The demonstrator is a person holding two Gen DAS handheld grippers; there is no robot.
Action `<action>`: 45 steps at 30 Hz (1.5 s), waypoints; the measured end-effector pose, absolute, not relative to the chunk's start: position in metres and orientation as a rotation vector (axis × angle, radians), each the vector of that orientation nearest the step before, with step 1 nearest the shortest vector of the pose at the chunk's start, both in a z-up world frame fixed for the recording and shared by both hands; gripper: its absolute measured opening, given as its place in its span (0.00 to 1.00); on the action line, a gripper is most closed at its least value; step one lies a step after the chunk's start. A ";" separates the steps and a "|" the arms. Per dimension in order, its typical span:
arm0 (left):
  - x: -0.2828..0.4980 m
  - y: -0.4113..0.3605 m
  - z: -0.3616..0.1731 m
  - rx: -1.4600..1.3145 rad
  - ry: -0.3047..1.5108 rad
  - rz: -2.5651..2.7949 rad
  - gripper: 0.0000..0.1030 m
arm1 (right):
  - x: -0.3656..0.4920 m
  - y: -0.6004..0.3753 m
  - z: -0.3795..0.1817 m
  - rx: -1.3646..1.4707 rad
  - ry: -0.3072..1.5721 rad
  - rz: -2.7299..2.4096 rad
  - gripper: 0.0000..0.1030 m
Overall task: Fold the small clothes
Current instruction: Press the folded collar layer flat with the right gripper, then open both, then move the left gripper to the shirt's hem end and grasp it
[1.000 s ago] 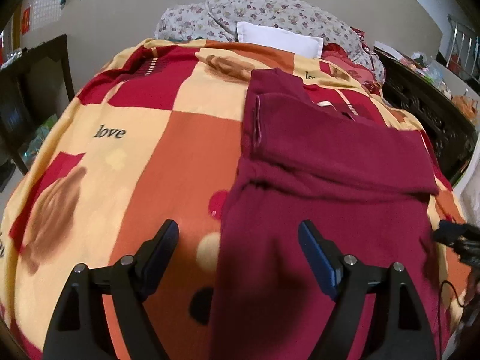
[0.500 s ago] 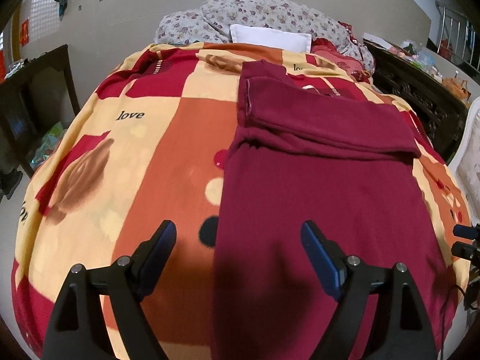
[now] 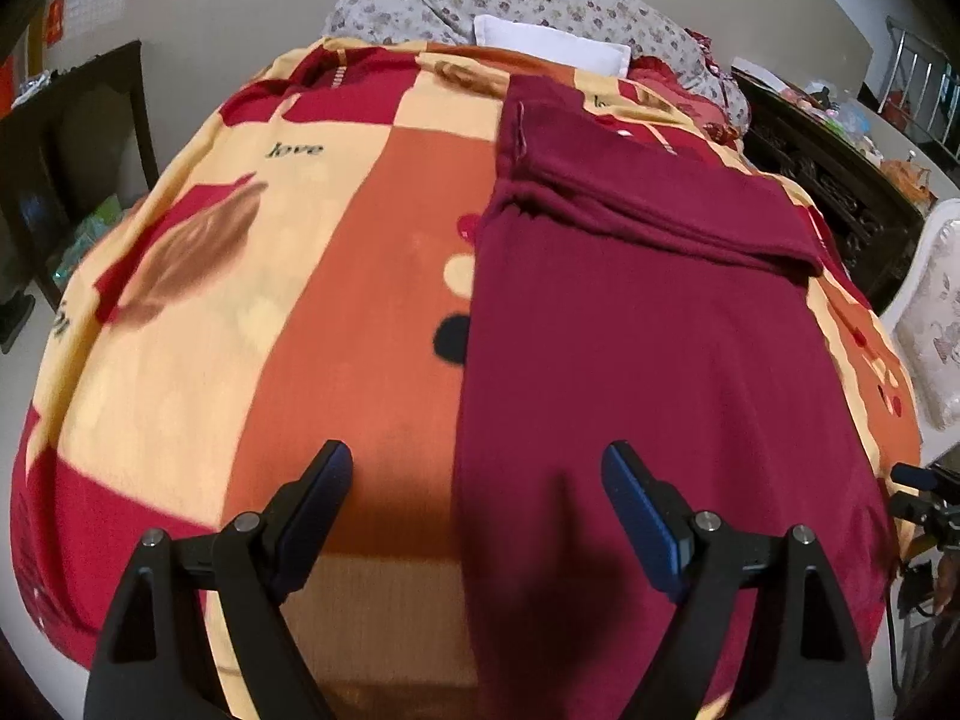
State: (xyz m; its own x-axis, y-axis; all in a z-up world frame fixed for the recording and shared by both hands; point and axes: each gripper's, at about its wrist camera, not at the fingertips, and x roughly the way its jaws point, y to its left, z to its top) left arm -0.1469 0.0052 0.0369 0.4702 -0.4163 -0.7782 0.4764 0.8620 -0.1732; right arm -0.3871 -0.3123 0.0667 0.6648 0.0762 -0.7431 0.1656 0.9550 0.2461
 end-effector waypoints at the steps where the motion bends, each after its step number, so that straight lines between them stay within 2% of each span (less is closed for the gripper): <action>1: -0.149 0.008 0.035 0.074 0.940 -0.550 0.82 | -0.391 -0.313 0.066 0.313 0.847 -0.048 0.80; 7: -0.157 0.027 0.020 -0.010 1.063 -0.608 0.82 | -0.410 -0.311 0.055 0.387 0.862 0.034 0.81; 13: -0.164 0.037 0.015 -0.058 1.103 -0.616 0.82 | -0.420 -0.303 0.046 0.427 0.867 0.109 0.87; 18: -0.172 0.029 0.013 -0.014 1.118 -0.640 0.82 | -0.422 -0.299 0.045 0.500 0.828 0.191 0.88; 21: -0.175 0.022 0.010 0.015 1.129 -0.658 0.89 | -0.417 -0.296 0.041 0.523 0.818 0.237 0.88; 29: -0.185 0.013 0.006 0.067 1.143 -0.698 0.96 | -0.410 -0.293 0.033 0.599 0.773 0.339 0.88; 32: -0.189 0.007 0.006 0.104 1.125 -0.711 0.97 | -0.405 -0.290 0.031 0.599 0.764 0.383 0.81; 33: -0.191 0.006 0.007 0.101 1.120 -0.728 0.92 | -0.402 -0.288 0.031 0.597 0.764 0.394 0.75; 35: -0.196 0.003 0.010 0.117 1.109 -0.757 0.69 | -0.398 -0.287 0.029 0.598 0.764 0.399 0.65; 36: -0.198 0.000 0.011 0.139 1.111 -0.779 0.47 | -0.397 -0.288 0.028 0.602 0.763 0.399 0.54; 37: -0.199 -0.001 0.011 0.149 1.112 -0.787 0.36 | -0.397 -0.289 0.028 0.606 0.763 0.403 0.38; 38: -0.199 -0.001 0.011 0.152 1.110 -0.795 0.34 | -0.395 -0.290 0.028 0.611 0.764 0.413 0.31; 39: -0.198 -0.001 0.013 0.150 1.115 -0.806 0.26 | -0.396 -0.290 0.028 0.613 0.759 0.421 0.23; 40: -0.196 -0.001 0.014 0.142 1.127 -0.814 0.15 | -0.395 -0.290 0.029 0.615 0.748 0.432 0.22; 42: -0.188 0.002 0.023 0.096 1.140 -0.839 0.08 | -0.395 -0.291 0.034 0.620 0.720 0.457 0.19; 45: -0.176 0.004 0.044 0.039 1.105 -0.876 0.06 | -0.397 -0.297 0.055 0.627 0.630 0.507 0.19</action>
State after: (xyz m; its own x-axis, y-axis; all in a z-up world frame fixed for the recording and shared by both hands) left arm -0.1758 0.0041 0.0438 0.1603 -0.5949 -0.7877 0.6314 0.6752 -0.3814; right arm -0.3969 -0.2973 0.0546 0.7002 0.6042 -0.3803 -0.2424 0.7023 0.6694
